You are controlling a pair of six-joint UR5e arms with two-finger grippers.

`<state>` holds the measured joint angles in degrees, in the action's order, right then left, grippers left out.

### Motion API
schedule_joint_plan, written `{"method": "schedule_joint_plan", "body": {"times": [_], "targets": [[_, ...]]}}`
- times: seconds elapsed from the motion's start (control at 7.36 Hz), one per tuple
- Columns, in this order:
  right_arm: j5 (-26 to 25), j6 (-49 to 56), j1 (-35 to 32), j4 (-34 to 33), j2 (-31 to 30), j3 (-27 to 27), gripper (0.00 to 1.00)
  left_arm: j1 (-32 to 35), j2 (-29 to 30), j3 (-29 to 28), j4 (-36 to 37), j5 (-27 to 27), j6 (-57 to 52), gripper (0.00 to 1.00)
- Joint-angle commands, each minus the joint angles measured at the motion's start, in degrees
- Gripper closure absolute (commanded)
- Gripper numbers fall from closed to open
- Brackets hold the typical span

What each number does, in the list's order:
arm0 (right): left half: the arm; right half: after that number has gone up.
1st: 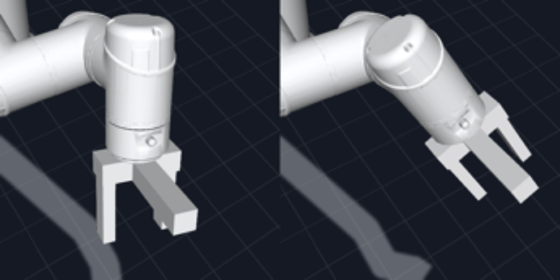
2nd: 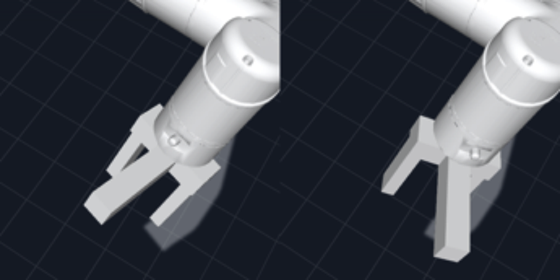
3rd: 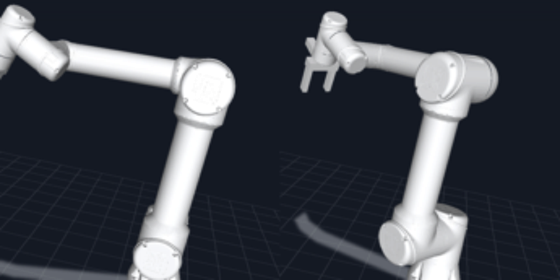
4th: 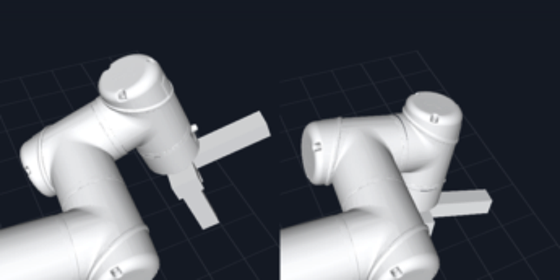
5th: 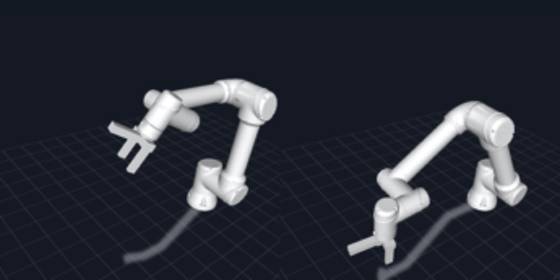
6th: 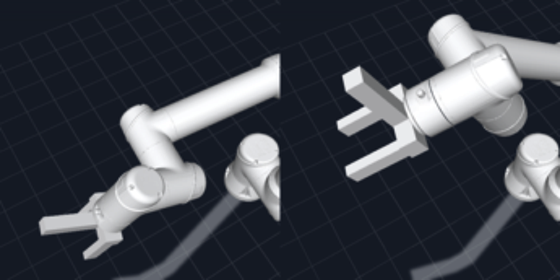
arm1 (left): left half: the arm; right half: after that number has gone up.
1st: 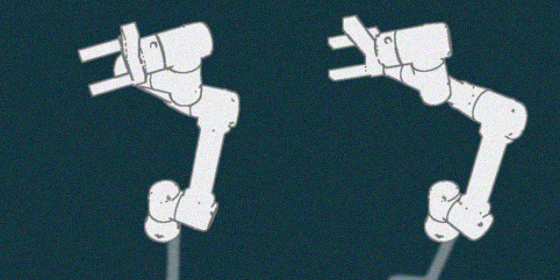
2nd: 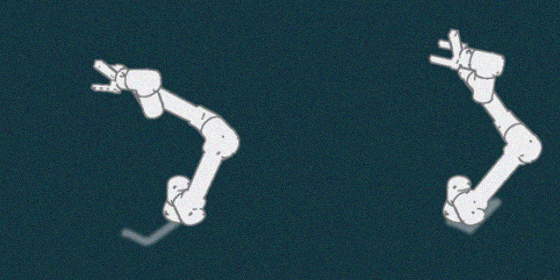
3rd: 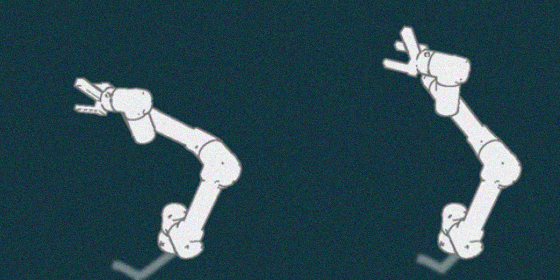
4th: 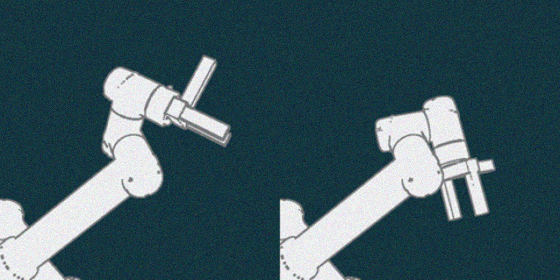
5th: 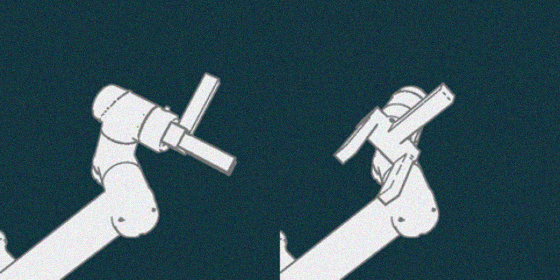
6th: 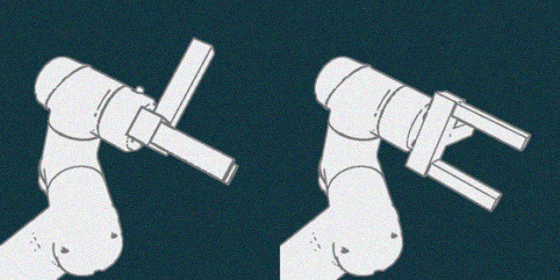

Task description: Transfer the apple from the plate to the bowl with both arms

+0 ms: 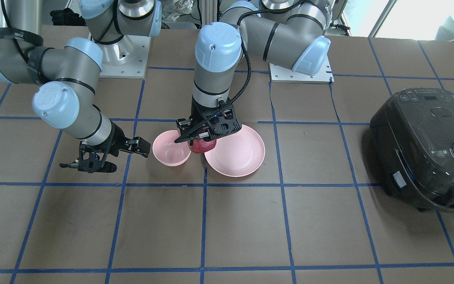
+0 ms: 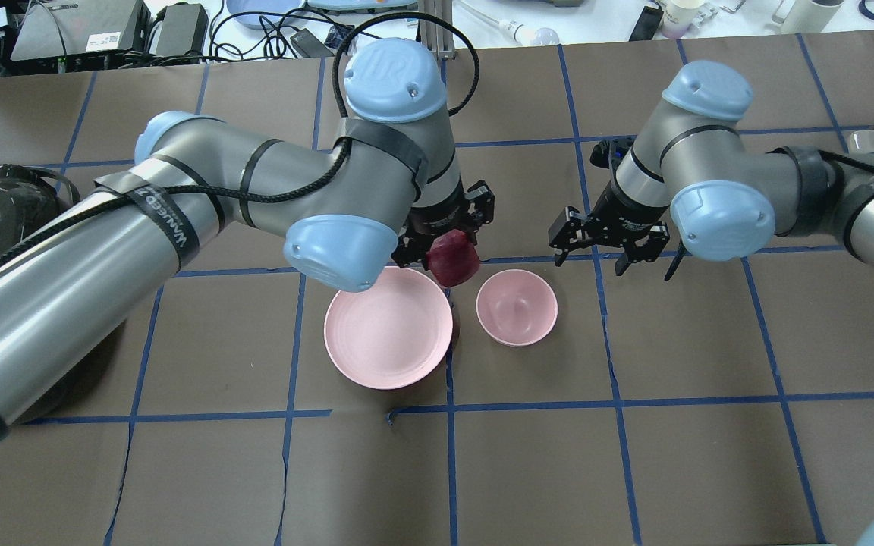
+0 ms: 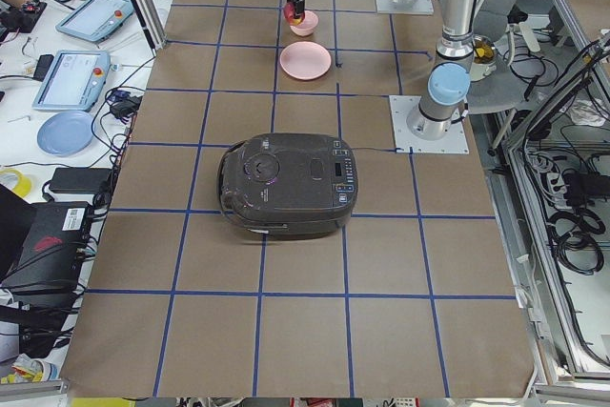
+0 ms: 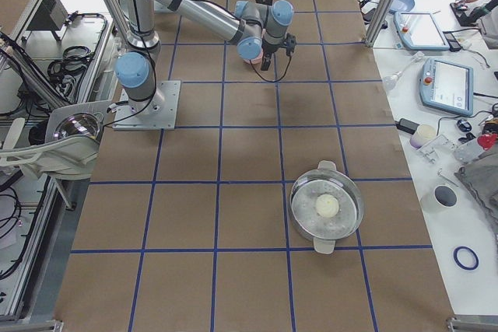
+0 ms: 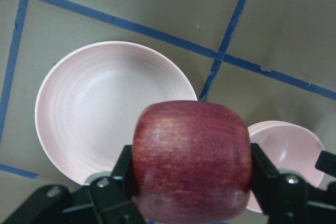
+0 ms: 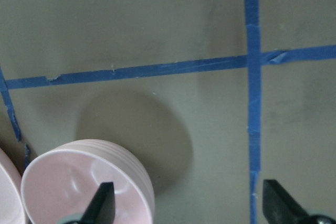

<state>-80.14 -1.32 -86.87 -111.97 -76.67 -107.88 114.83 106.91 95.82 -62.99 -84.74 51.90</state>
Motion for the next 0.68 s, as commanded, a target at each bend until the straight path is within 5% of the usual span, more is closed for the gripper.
{"method": "schedule_joint_plan", "body": {"times": [0.0, 0.54], "targets": [[-6.0, 1.6, 0.7, 14.0, -4.7, 7.6, 0.00, 5.1, 3.7, 0.0, 4.4, 0.6, 8.5, 1.00], [-7.8, 1.8, 1.4, 17.9, -6.2, 11.6, 0.00, 7.9, 8.6, -0.1, 6.5, 0.8, 7.9, 1.00]]}}
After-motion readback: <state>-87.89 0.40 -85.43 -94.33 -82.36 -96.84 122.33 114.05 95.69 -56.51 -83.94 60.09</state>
